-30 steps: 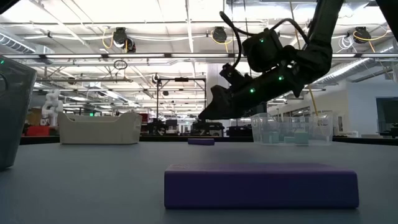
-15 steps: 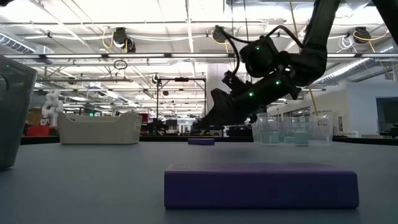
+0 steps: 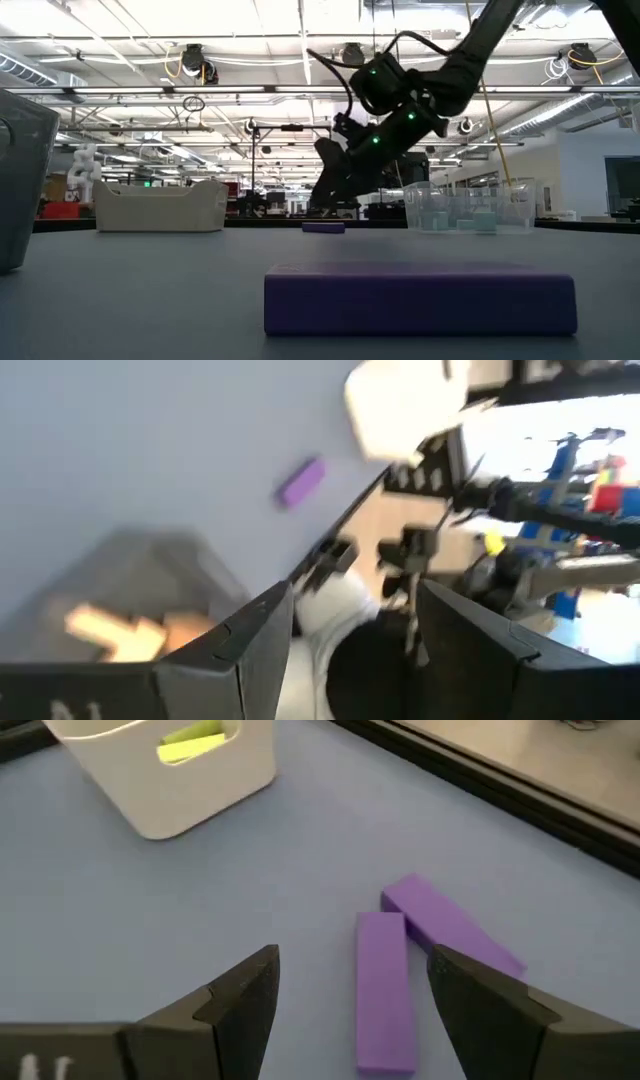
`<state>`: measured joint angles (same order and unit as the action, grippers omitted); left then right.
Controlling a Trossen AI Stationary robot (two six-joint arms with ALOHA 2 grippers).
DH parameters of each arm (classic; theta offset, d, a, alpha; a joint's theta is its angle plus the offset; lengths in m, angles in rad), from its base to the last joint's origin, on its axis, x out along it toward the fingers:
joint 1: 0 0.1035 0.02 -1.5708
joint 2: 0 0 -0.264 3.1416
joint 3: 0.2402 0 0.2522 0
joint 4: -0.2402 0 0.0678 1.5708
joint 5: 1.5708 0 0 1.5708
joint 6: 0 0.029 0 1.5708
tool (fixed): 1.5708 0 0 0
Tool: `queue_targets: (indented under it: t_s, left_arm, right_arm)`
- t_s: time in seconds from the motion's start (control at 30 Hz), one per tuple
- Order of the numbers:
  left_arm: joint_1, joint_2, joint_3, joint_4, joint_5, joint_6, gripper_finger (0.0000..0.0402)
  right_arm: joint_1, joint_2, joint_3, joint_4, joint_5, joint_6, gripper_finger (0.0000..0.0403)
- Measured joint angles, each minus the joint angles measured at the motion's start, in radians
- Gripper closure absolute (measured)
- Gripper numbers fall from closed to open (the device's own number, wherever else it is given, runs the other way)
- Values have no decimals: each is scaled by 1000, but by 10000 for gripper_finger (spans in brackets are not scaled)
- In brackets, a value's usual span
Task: Sort & place blocks by color
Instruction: Put the purple block into the white bin
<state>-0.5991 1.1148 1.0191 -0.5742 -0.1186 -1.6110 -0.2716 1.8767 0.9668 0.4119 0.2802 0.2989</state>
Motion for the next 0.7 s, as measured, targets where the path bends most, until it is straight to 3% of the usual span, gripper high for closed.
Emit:
queue_targets:
  t_s: [0.17, 0.4, 0.7]
  left_arm:
    - [98, -60, 0, 0, -23, 134, 188]
    - [253, -115, 0, 9, -47, 395, 187]
    - [335, -119, 0, 125, -128, 824, 188]
  right_arm:
    - [-14, 6, 34, -94, 7, 23, 156]
    - [-17, 92, 36, -61, -4, 30, 156]
    - [-27, 165, 37, 12, 28, -48, 158]
